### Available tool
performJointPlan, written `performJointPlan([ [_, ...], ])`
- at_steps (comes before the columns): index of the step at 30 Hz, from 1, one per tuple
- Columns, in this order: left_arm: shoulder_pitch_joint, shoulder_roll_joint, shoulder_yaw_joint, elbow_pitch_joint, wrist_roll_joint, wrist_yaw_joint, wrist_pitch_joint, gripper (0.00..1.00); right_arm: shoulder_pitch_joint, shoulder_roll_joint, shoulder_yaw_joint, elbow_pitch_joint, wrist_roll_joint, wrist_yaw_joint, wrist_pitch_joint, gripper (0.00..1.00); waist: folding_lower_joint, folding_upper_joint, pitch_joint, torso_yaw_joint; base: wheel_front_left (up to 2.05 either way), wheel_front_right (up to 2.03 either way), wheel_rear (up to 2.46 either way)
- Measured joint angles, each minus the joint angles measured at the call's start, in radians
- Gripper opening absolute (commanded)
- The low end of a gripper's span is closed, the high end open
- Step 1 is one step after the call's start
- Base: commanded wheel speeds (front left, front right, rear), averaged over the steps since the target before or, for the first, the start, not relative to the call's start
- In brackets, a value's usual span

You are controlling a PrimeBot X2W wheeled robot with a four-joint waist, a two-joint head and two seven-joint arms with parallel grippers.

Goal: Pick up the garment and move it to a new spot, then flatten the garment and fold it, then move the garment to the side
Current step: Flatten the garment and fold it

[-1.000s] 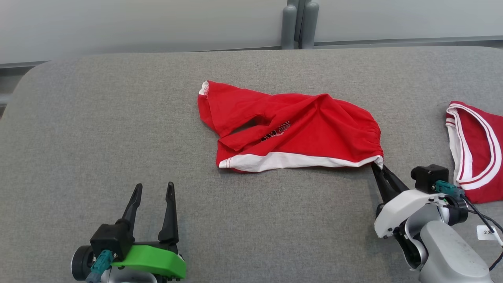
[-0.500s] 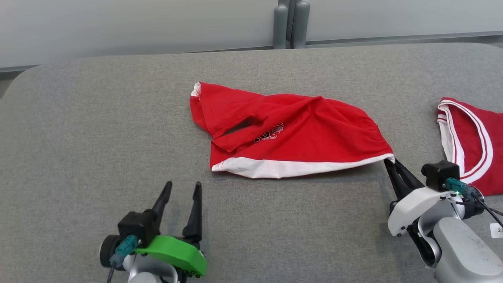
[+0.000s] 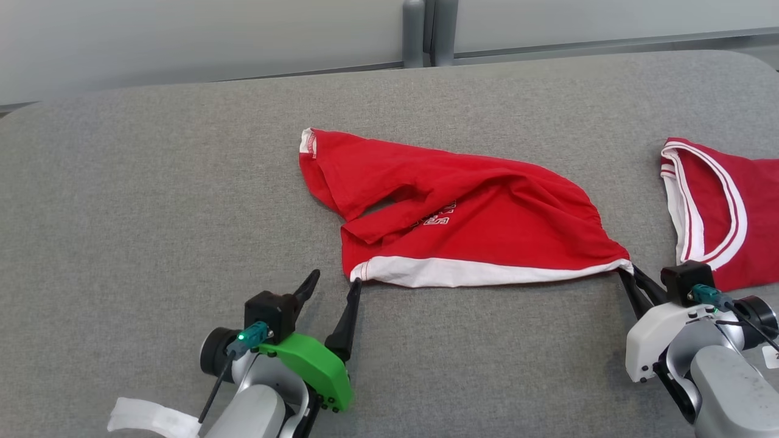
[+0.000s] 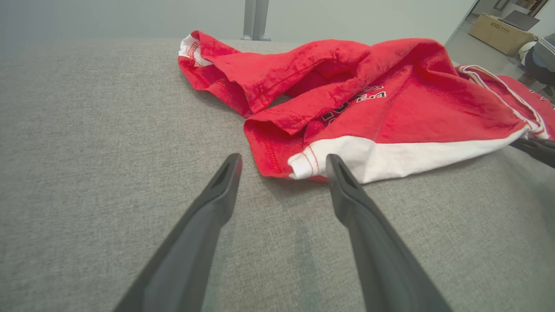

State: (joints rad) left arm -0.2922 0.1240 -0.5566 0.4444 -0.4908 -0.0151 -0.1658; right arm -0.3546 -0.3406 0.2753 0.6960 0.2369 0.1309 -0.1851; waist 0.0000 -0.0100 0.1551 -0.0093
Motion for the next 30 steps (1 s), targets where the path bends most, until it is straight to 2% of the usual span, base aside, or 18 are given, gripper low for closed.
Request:
performJointPlan([
  [18,-0.124,-0.044,-0.079,0.21,-0.028,-0.081,0.054,1.0,-0.033,0.027,0.034,0.053,0.013,0.0,-0.028,0.0,0.0,0.0,0.0,-0.028,0.0,0.0,0.0],
  [28,-0.149,-0.055,-0.112,0.242,-0.047,-0.092,0.051,1.0,-0.042,0.03,0.053,0.069,0.024,0.0,-0.041,0.0,0.0,0.0,-0.004,-0.037,0.0,0.0,0.0],
  [30,-0.153,-0.056,-0.114,0.252,-0.047,-0.091,0.051,0.95,-0.044,0.031,0.056,0.071,0.026,0.0,-0.041,0.0,0.0,0.0,-0.004,-0.039,0.0,0.0,0.0],
])
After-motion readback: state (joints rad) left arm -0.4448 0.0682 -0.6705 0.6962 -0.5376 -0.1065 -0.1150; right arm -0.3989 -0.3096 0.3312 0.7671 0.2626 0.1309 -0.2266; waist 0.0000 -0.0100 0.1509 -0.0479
